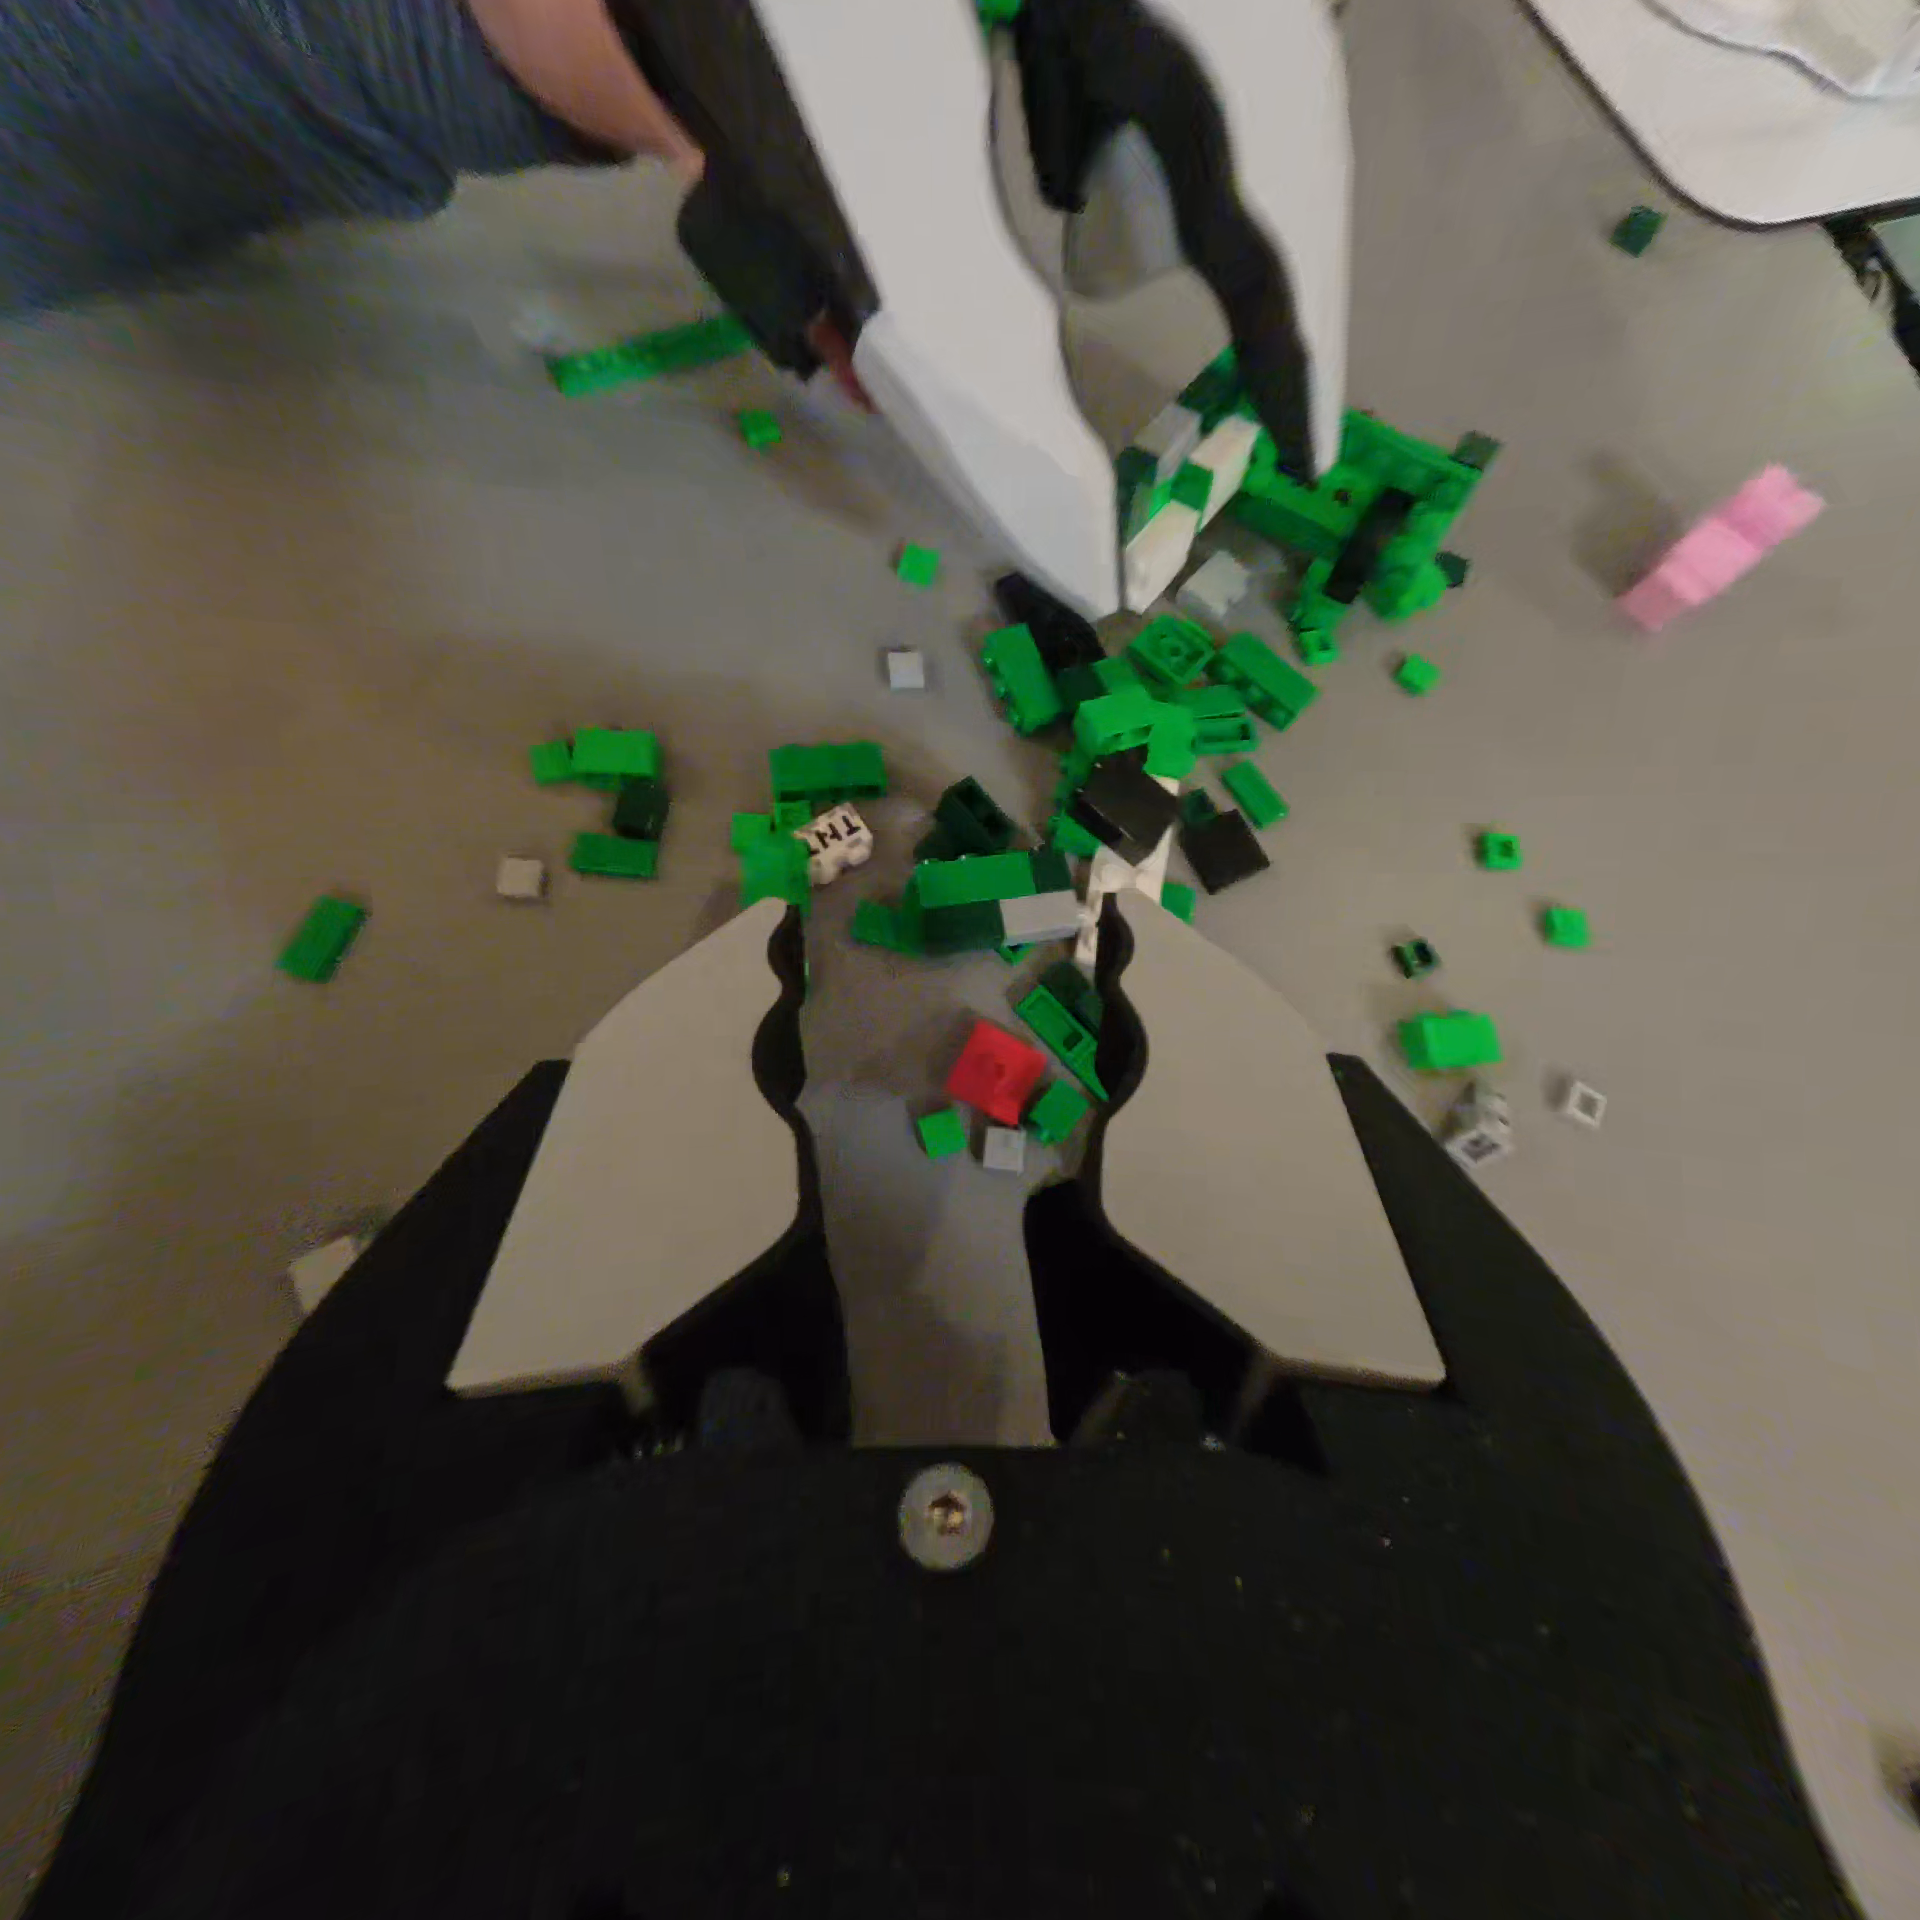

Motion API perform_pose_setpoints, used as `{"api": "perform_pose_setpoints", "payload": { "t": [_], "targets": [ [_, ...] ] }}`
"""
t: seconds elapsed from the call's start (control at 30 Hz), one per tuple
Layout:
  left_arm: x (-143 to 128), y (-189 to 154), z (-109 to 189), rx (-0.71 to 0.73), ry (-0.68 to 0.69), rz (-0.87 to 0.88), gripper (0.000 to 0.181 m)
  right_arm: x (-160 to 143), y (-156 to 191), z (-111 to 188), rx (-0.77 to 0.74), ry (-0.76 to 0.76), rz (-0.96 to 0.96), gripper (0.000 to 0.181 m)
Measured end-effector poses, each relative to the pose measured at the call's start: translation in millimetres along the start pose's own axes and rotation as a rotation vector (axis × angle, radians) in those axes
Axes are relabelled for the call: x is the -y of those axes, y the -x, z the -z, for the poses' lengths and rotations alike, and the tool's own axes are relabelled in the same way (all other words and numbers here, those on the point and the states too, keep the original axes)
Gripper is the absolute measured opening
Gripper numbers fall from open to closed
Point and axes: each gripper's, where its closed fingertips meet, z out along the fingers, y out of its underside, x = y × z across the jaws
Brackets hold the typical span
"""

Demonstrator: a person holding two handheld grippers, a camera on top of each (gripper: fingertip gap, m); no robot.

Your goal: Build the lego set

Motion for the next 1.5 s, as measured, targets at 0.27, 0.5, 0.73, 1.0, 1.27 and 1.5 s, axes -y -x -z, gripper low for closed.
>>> {"api": "perform_pose_setpoints", "payload": {
  "t": [0.27, 0.5, 0.73, 1.0, 1.27, 1.5],
  "targets": [
    [8, -9, 4, -0.107, -0.072, 0.086, 0.035, -10, -8, -24, 0.04, 0.058, -0.052, 0.037],
    [9, -30, -2, -0.274, -0.073, 0.189, 0.036, 22, -29, -4, -0.196, -0.138, 0.117, 0.035],
    [19, -60, -8, -0.528, -0.146, 0.339, 0.034, 51, -33, 23, -0.43, -0.284, 0.369, 0.035],
    [35, -50, 9, -0.621, -0.318, 0.444, 0.017, 52, -24, 25, -0.524, -0.217, 0.594, 0.035],
    [26, -57, -1, -0.642, -0.237, 0.474, 0.025, 52, -26, 23, -0.581, -0.193, 0.643, 0.035],
    [29, -58, 0, -0.635, -0.278, 0.424, 0.008, 50, -20, 17, -0.553, -0.192, 0.664, 0.035]
  ]
}}
